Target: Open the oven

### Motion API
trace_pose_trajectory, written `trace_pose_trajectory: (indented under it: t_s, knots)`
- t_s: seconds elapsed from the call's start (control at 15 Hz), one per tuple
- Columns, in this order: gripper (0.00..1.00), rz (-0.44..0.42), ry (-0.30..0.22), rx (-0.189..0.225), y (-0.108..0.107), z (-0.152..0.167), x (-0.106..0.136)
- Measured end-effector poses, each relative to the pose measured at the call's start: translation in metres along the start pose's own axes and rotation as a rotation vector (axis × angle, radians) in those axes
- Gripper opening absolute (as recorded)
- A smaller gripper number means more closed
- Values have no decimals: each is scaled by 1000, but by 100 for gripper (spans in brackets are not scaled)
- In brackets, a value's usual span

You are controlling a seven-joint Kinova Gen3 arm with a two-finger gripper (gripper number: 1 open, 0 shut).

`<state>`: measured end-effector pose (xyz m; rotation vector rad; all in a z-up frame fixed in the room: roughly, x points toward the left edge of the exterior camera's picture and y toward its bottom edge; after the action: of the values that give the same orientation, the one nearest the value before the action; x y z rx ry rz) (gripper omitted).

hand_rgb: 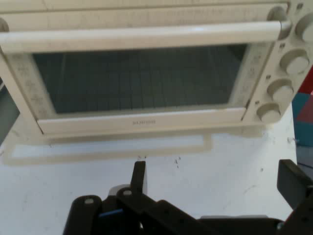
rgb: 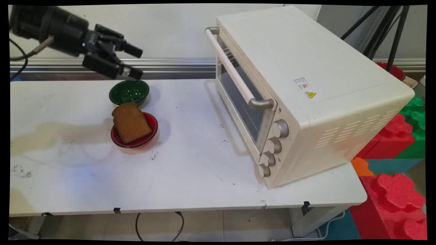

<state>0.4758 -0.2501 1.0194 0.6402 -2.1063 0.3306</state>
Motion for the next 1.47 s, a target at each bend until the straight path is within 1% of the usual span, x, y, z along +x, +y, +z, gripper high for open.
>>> trace_pose_trajectory:
  t_s: [0.27,0.6,0.8,0.93,1.2,1.47]
  knots:
    - [100,-13,11,-3,-3,11,33]
    - [100,-28,30,-19,-4,34,72]
    - [100,-36,32,-29,-4,52,89]
    - [100,-40,29,-32,-4,62,96]
    - [100,-52,21,-36,-3,95,110]
    - [100,-60,10,-35,-3,122,117]
